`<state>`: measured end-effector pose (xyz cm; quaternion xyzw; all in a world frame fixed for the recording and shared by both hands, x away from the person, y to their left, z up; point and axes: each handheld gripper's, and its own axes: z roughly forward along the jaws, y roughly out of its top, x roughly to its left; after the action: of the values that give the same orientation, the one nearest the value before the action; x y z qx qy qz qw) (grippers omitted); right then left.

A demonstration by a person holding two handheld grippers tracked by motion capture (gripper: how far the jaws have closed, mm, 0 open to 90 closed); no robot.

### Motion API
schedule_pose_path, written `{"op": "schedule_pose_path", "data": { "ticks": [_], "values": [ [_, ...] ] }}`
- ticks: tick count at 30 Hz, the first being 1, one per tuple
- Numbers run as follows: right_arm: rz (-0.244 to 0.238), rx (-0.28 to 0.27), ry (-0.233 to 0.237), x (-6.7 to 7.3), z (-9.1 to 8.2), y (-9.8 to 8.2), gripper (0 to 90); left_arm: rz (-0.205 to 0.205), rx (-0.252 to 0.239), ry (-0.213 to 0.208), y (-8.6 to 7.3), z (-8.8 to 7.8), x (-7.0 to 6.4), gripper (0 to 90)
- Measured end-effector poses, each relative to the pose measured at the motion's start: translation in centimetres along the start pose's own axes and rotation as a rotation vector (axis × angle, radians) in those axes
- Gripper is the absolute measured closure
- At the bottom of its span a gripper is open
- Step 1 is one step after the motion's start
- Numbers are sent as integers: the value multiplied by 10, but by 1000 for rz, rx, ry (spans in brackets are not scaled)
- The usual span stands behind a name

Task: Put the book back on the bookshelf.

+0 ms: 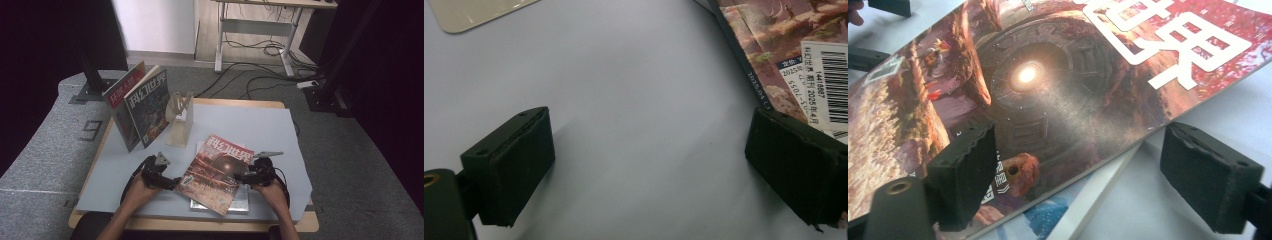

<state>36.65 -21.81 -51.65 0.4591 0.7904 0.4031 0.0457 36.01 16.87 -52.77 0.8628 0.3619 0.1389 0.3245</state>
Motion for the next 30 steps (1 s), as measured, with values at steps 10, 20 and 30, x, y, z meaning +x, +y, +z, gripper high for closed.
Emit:
{"op": "schedule_pose_path", "data": {
  "ticks": [10,20,30],
  "values": [
    [-70,-22,-114,-11,-2,28,96,-2,1,0,0,0,0,53],
    [-65,-9,-83,-32,25,54,94,-3,1,-2,0,0,0,54],
    [0,34,12,-55,33,51,160,-2,1,-1,0,0,0,54]
  ]
}}
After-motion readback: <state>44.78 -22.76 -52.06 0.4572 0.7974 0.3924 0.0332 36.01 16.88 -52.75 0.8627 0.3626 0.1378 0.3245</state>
